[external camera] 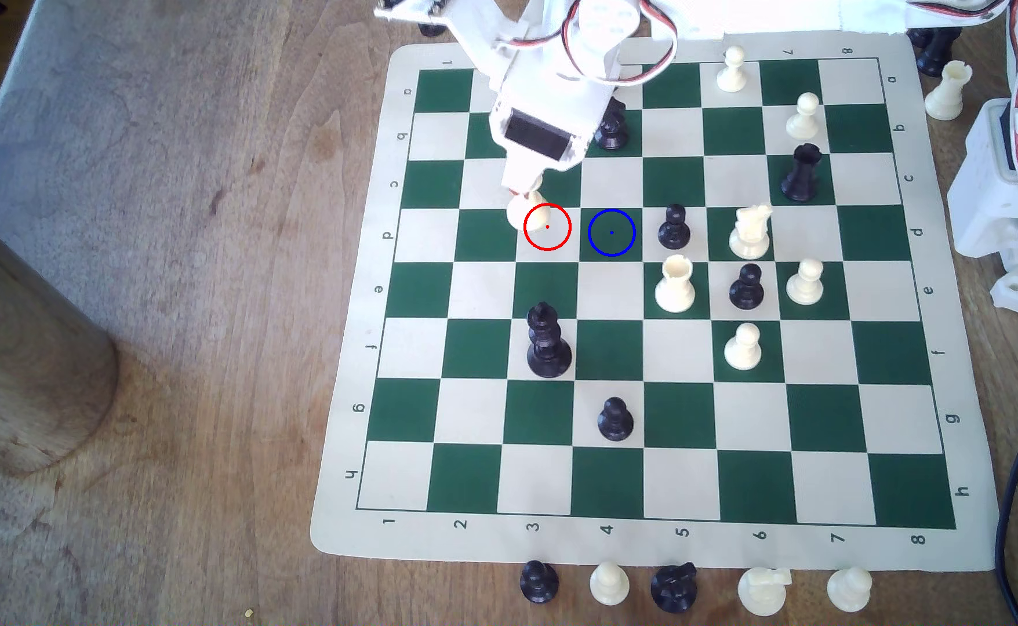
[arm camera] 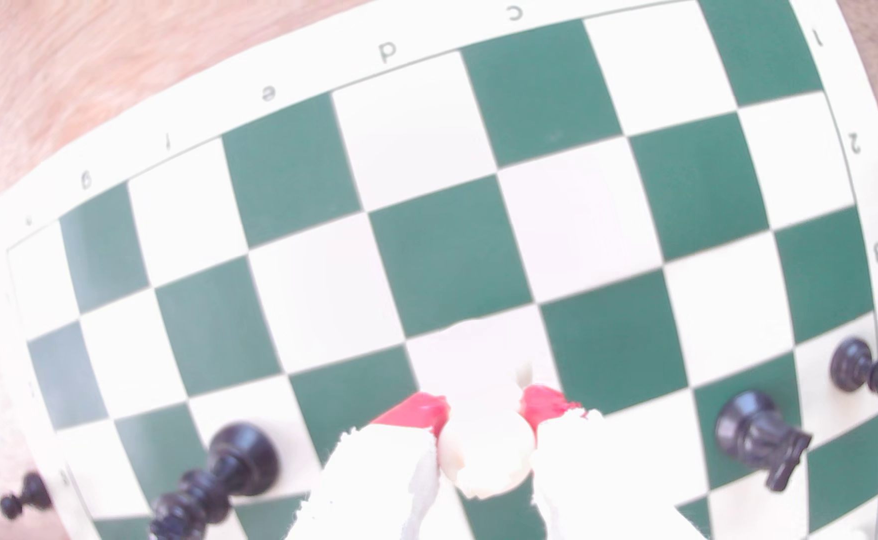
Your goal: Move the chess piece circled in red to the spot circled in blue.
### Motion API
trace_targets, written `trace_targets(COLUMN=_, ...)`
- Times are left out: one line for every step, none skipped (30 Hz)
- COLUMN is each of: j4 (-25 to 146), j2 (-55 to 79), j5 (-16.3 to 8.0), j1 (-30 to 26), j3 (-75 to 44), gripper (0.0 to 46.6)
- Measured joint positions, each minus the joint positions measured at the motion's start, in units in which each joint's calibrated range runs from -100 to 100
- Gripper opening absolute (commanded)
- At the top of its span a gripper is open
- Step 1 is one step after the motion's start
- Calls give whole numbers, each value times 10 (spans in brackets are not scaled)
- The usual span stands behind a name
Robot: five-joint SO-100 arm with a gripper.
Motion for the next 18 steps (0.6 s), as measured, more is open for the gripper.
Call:
trace_targets(j4=4, j2=0, j5=0, j1=0, j3=-3, gripper=15)
trace_targets(j4=9, j2=-1, j5=-1, j1=0, j3=-4, gripper=15)
trace_targets(j4=15, j2=-5, j5=-1, j1=0, j3=-4, gripper=15)
trace_targets(j4=25, j2=-14, j5=-1, j1=0, j3=-4, gripper=15)
trace_targets(j4=29, j2=-20, j5=-1, j1=0, j3=-4, gripper=15)
trace_targets(j4=36, j2=-27, j5=-1, j1=0, j3=-4, gripper=15)
trace_targets(j4=42, j2=-35, j5=-1, j1=0, j3=-4, gripper=15)
trace_targets(j4=49, j2=-54, j5=-1, j1=0, j3=-3, gripper=15)
trace_targets(j4=49, j2=-62, j5=-1, j1=0, j3=-3, gripper=15)
trace_targets(j4=49, j2=-72, j5=-1, j1=0, j3=1, gripper=15)
trace_targets(j4=49, j2=-85, j5=-1, j1=0, j3=15, gripper=15)
trace_targets(j4=49, j2=-97, j5=-1, j1=0, j3=33, gripper=15)
trace_targets(j4=49, j2=-117, j5=-1, j1=0, j3=64, gripper=15)
trace_targets(j4=49, j2=-124, j5=-1, j1=0, j3=72, gripper=15)
trace_targets(j4=44, j2=-133, j5=-1, j1=0, j3=84, gripper=15)
trace_targets(j4=34, j2=-145, j5=-1, j1=0, j3=104, gripper=15)
trace_targets(j4=22, j2=-170, j5=-1, j1=0, j3=147, gripper=15)
trace_targets(j4=14, j2=-185, j5=-2, j1=0, j3=179, gripper=15)
